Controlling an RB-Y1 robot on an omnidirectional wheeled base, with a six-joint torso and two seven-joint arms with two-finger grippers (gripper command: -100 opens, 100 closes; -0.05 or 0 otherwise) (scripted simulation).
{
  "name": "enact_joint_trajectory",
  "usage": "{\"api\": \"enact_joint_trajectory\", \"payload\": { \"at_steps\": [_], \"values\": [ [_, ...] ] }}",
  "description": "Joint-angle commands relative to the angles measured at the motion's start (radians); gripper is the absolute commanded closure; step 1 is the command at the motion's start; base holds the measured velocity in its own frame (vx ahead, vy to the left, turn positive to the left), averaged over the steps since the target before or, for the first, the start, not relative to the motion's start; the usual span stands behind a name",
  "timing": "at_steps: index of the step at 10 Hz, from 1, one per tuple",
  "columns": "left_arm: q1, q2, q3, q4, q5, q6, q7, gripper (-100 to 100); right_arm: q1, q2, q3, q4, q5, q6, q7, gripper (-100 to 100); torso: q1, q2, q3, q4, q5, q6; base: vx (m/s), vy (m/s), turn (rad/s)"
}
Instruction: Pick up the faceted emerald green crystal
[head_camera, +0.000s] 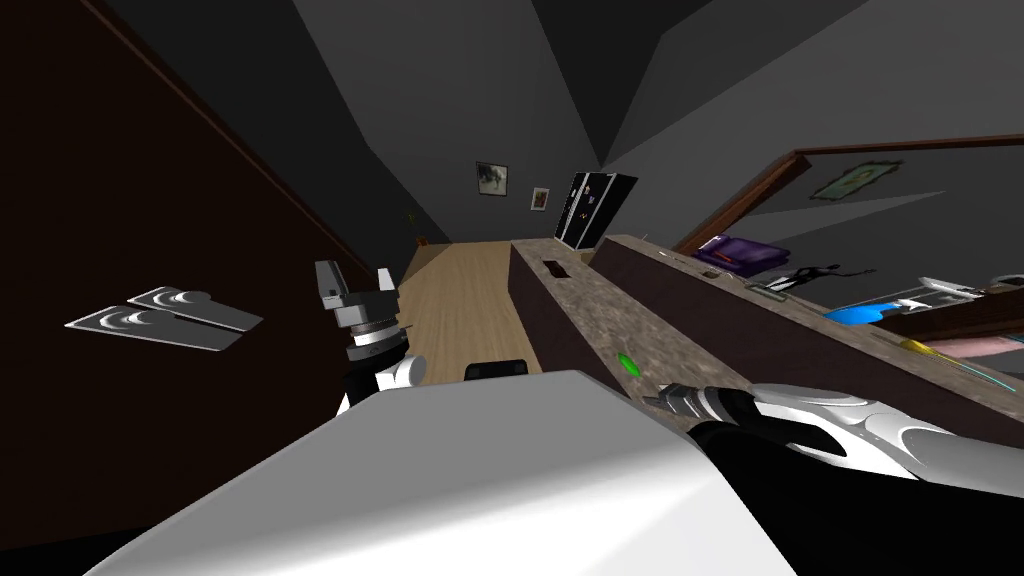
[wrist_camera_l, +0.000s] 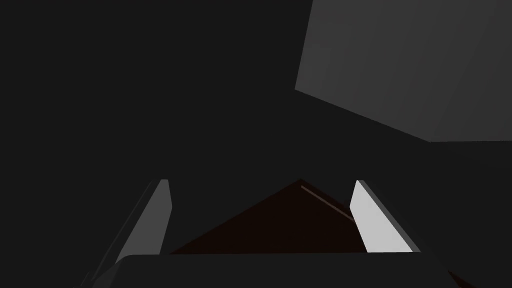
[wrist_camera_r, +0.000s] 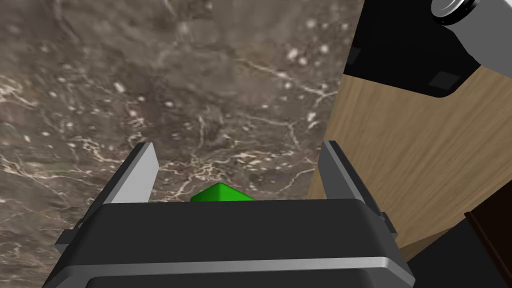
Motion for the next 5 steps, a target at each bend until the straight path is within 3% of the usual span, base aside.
{"api": "enact_joint_trajectory", "payload": {
  "at_steps": [1, 5],
  "values": [
    [0.0, 0.0, 0.0, 0.0, 0.0, 0.0, 0.0, 0, 0.012, -0.048, 0.024, 0.005, -0.015, 0.0, -0.013, -100, 0.0, 0.0, 0.0, 0.0, 0.0, 0.0, 0.068, -0.008, 0.137],
    [0.0, 0.0, 0.0, 0.0, 0.0, 0.0, 0.0, 0, 0.05, -0.149, 0.077, 0.005, -0.063, -0.008, -0.049, -100, 0.001, -0.001, 0.0, 0.0, 0.0, 0.0, 0.088, -0.003, 0.198]
  ]
}}
